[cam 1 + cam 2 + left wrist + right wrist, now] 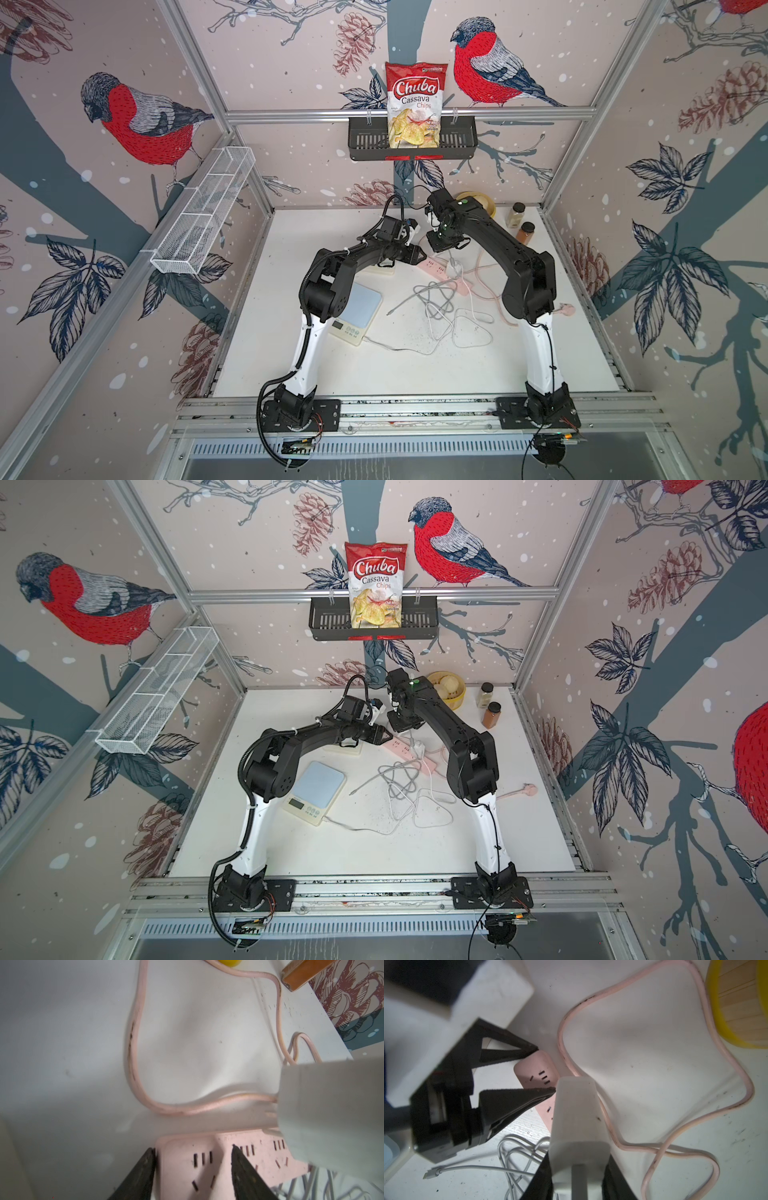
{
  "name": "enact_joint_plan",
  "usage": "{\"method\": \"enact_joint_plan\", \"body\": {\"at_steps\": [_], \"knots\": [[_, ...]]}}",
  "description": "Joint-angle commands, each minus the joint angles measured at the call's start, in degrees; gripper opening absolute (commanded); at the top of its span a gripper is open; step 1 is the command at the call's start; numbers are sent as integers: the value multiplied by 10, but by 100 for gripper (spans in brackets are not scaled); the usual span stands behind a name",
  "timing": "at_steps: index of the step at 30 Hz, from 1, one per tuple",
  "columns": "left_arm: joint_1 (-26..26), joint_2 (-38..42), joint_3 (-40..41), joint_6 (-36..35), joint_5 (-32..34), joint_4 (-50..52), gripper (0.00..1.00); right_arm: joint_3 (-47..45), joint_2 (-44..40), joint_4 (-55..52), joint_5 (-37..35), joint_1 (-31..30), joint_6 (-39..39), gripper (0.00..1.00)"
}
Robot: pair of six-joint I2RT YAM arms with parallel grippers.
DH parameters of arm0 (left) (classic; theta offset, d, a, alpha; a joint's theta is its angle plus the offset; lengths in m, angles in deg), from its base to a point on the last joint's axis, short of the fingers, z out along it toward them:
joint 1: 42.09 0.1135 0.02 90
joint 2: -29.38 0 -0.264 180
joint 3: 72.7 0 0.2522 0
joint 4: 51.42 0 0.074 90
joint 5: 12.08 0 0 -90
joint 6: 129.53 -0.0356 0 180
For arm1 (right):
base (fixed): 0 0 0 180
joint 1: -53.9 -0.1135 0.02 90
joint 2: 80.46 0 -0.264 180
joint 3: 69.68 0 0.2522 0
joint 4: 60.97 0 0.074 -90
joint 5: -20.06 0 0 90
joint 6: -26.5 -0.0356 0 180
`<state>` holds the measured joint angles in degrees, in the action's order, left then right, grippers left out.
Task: Charge the electronic scale
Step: Adjust the socket at the center of the board.
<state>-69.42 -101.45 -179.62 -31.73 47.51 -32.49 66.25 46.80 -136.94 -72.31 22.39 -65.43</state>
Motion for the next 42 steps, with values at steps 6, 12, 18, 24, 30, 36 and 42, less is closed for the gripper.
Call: {"method": "enact_joint_plan", "body": {"at_steps": [6,12,18,24,30,36,42], "knots": [[-34,101,162,53,-17,-76,54,-81,-75,35,6,-25,-85,0],[-66,181,302,98,8,-152,54,-211,-170,75,24,-36,-211,0],[-70,217,349,96,50,-147,54,-274,-216,55,0,-69,-309,0],[-71,230,348,85,73,-129,54,-256,-192,7,15,-94,-370,0],[-72,232,346,74,86,-124,54,-232,-162,-57,-15,-76,-382,0],[-72,230,345,74,86,-131,54,-197,-132,-76,-7,-59,-376,0],[-73,217,338,80,87,-124,53,-132,-82,-108,-1,-59,-366,0]]}}
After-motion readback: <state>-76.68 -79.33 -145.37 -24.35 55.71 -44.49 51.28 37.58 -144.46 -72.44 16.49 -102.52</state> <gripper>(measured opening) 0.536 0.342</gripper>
